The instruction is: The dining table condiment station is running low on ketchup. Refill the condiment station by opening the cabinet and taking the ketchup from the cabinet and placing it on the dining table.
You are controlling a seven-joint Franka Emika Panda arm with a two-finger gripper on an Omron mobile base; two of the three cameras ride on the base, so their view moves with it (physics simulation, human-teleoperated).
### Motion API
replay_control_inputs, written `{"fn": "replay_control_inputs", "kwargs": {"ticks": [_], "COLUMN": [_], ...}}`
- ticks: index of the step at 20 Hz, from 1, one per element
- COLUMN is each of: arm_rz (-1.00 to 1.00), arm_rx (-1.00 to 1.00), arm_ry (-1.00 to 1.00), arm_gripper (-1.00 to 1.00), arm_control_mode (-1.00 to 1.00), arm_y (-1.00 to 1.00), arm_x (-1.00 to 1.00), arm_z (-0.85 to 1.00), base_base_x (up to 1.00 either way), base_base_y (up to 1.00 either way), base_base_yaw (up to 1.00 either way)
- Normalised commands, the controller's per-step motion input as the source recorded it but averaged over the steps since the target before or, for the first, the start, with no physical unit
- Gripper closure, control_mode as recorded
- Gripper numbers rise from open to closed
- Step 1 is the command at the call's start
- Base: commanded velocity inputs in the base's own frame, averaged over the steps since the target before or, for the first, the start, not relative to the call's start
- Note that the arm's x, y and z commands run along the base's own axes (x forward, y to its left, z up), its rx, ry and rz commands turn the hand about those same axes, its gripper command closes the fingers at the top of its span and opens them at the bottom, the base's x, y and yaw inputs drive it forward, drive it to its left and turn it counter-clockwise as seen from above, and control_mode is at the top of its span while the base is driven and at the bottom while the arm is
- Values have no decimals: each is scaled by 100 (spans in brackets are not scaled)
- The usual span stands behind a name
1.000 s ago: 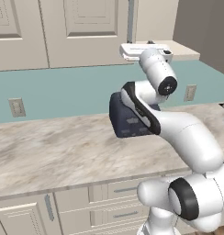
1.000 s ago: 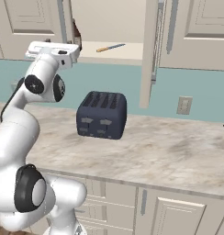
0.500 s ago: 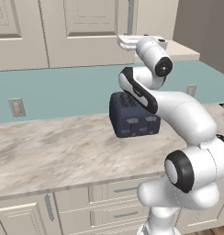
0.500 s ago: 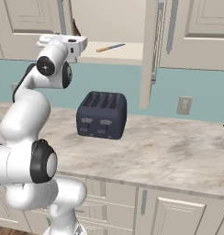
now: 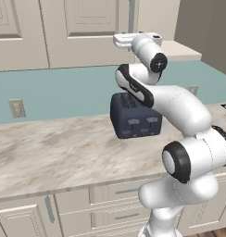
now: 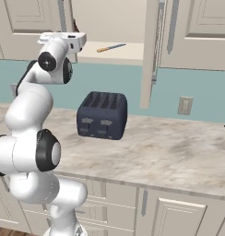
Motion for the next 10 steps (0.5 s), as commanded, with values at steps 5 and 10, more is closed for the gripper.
{"fn": "replay_control_inputs", "kwargs": {"ticks": [5,10], "arm_rz": [0,1], "arm_rx": [-1,0], "arm_ry": [3,10], "arm_gripper": [-100,100], "arm_control_mode": [-100,-100], "arm_y": [17,13], "arm_x": [61,65], "arm_z": [0,0], "base_base_x": [0,0], "base_base_y": [0,0], "base_base_yaw": [0,0]}}
